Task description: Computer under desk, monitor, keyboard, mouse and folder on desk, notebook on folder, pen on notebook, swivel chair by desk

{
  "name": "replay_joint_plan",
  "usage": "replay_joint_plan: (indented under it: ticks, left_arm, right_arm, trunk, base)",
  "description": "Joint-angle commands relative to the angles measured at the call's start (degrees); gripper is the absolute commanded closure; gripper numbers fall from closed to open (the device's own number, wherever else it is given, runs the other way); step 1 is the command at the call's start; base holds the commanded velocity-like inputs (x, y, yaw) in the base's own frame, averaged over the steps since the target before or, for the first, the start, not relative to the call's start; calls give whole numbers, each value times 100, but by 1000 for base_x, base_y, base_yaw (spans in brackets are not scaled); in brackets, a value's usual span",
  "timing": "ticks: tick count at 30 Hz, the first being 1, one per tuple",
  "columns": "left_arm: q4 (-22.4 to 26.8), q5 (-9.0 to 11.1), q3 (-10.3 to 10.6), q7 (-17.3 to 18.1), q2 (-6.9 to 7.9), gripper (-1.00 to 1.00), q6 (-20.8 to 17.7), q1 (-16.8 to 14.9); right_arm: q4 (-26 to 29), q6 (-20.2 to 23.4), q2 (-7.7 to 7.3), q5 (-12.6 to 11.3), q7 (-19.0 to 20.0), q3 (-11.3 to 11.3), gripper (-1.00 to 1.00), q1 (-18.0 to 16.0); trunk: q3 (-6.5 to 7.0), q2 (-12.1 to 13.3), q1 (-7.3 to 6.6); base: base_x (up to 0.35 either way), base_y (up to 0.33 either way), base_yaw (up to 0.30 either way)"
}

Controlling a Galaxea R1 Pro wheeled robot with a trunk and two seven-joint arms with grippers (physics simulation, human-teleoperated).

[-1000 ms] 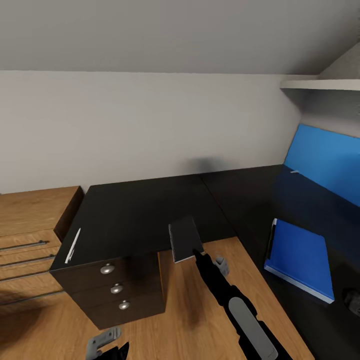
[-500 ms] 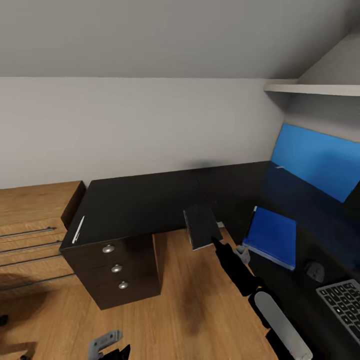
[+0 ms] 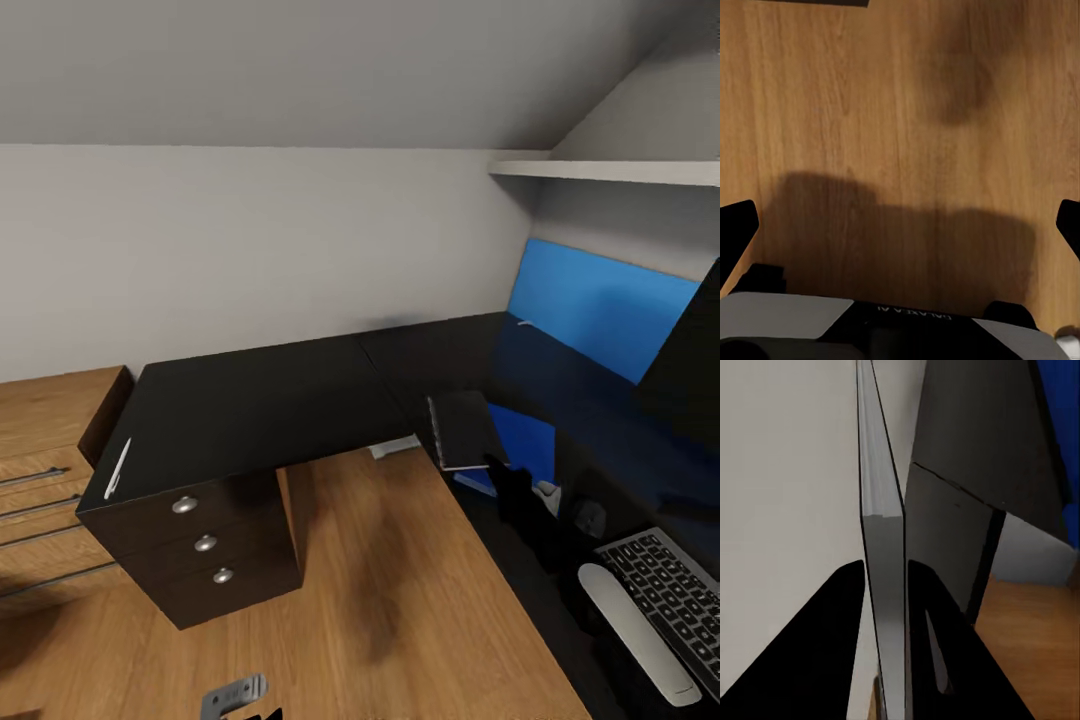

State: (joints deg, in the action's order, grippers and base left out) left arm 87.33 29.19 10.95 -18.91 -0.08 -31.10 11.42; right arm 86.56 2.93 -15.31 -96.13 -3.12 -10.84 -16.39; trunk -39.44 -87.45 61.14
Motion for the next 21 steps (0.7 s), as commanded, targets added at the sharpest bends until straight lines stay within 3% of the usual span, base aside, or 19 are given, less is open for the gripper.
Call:
replay_joint_plan:
  ticks: [1,3,7,21]
  left_arm:
    - [11,61,3,-51,0,-100,-14,0]
    - [12,56,3,-51,0,-100,-14,0]
    - [12,53,0,-49,0,-100,-11,0]
    - [12,52,-5,-42,0,-100,-10,0]
  right_arm:
    - [-4,1,-5,-51,-21,26,100,-4]
    - [-128,1,-2,-61,-22,272,100,-4]
    - [-185,5,1,-68,-24,425,100,-4]
    - [-200,-3,2,-64,-18,476,100,-4]
  trunk:
    - [-10,-3,0]
    - [-22,-3,0]
    - [-46,-3,0]
    - [-99,-3,0]
  base:
    - [0,0,-129]
    - [0,0,-108]
    - [0,0,-99]
    - [0,0,-114]
